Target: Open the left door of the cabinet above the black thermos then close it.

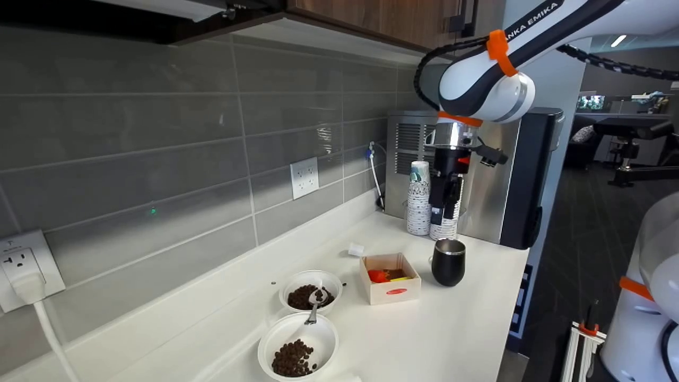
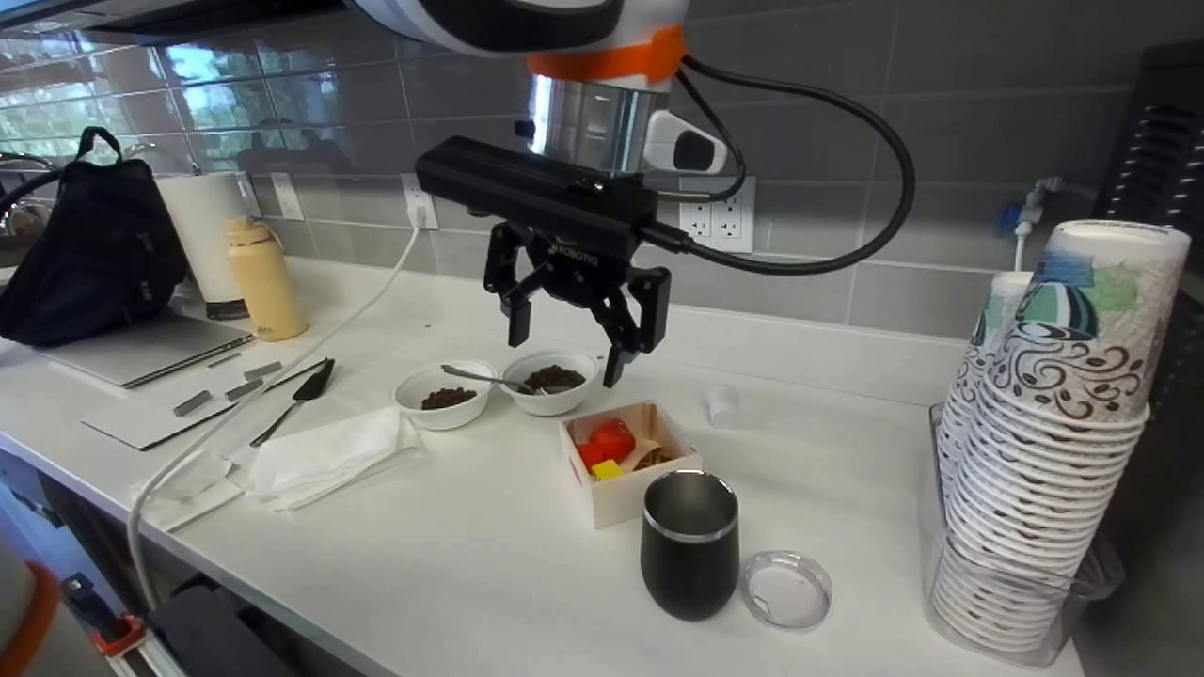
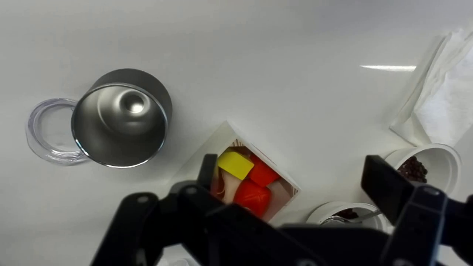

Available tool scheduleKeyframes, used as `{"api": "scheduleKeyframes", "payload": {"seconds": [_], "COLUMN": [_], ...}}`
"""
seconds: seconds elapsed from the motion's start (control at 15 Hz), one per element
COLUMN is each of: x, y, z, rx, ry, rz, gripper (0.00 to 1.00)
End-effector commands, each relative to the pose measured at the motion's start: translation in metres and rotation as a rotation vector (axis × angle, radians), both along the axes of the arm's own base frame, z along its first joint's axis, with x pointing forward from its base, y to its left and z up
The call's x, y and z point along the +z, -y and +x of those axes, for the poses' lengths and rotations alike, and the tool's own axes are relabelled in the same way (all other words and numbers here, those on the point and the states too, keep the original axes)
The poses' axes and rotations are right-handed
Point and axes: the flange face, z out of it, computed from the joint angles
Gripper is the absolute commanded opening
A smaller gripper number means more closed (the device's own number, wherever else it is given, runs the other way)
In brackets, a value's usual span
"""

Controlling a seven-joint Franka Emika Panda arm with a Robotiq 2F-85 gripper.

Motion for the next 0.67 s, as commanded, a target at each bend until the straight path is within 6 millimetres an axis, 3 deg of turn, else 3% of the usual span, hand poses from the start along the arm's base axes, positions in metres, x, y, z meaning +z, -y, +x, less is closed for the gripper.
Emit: {"api": "scheduleKeyframes", "payload": {"seconds": [0.0, 0.33, 0.6], "x": [0.027, 0.086, 0.165], "y": [-0.004, -0.007, -0.012], "z": [-0.028, -0.06, -0.092], "rx": [0.017, 0.0, -0.072], "ry": [0.045, 0.149, 0.354], "rz": [-0.049, -0.17, -0.239], "gripper": [1.0, 1.0, 1.0]}}
